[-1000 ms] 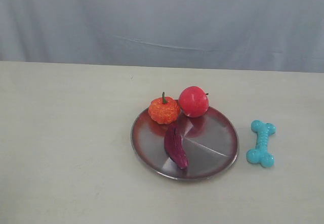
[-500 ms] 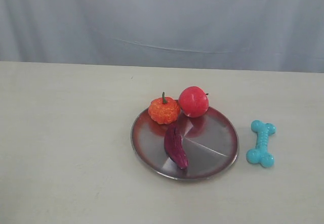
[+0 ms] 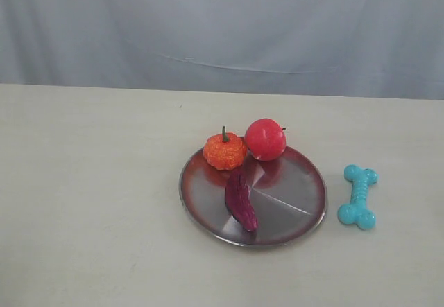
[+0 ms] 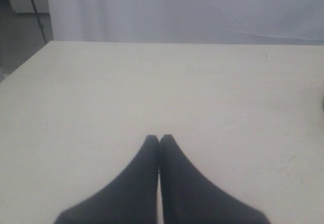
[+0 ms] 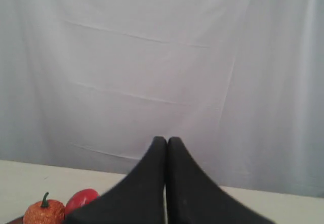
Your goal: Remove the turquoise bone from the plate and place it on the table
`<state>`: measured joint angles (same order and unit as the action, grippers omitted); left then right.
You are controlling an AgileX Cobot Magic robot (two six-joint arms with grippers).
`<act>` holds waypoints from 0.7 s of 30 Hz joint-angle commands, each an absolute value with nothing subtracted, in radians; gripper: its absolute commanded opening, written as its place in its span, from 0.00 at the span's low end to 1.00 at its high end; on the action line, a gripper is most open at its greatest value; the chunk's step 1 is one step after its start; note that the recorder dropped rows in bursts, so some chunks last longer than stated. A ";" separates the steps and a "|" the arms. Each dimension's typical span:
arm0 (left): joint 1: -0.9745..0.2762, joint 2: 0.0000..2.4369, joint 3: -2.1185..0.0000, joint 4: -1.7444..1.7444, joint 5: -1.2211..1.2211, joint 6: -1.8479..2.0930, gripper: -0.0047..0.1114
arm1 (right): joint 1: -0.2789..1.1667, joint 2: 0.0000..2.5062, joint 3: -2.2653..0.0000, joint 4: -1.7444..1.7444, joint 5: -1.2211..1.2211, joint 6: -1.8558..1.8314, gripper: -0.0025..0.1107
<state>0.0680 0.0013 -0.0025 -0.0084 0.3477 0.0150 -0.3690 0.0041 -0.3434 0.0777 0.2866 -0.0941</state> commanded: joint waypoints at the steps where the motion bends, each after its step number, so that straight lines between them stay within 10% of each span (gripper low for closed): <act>1: 0.060 0.000 0.000 -0.007 0.342 0.011 0.04 | -0.346 0.000 -0.212 0.088 0.182 -0.087 0.02; 21: 0.060 0.000 0.000 -0.009 0.342 0.011 0.04 | -0.339 0.000 -0.011 0.035 0.174 0.042 0.02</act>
<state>0.0680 0.0013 -0.0025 -0.0084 0.3477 0.0150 -0.3422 0.0041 -0.0150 0.0722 0.1261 0.0547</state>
